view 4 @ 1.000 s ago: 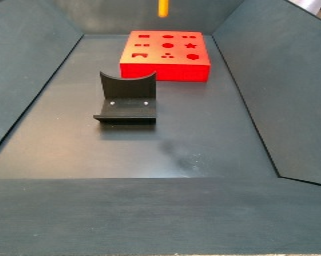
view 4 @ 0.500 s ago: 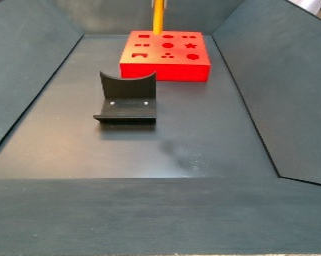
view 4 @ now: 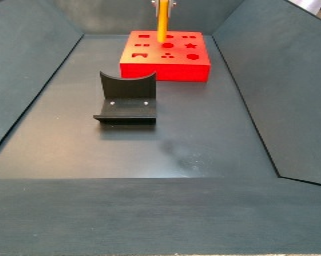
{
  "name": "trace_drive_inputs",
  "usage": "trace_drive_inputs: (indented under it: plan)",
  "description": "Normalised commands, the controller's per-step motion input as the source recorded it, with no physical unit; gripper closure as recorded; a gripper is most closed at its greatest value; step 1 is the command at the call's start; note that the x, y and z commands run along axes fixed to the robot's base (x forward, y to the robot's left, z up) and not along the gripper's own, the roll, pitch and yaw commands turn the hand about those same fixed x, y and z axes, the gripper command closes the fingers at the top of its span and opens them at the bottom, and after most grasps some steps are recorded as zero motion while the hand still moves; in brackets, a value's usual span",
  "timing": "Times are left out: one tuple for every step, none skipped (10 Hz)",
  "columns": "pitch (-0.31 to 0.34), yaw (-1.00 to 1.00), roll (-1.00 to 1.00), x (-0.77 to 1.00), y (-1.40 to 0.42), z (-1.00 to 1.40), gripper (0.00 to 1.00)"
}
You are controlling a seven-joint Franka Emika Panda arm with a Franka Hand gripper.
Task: Pick up the oval object. Move up. Move to above the board. Insert the oval object.
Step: Insert the oval object.
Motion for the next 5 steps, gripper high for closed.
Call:
trace_drive_inputs:
  plan:
    - [-0.004,0.00,0.01,0.00,-0.07,-0.11,1.00]
    - [-0.009,0.00,0.01,0.00,-0.05,-0.13,1.00]
    - [-0.010,0.00,0.00,0.00,0.00,-0.11,1.00]
    - [-0.010,0.00,0.00,0.00,0.00,-0.11,1.00]
    - [-0.007,0.00,0.00,0.00,0.00,-0.09,1.00]
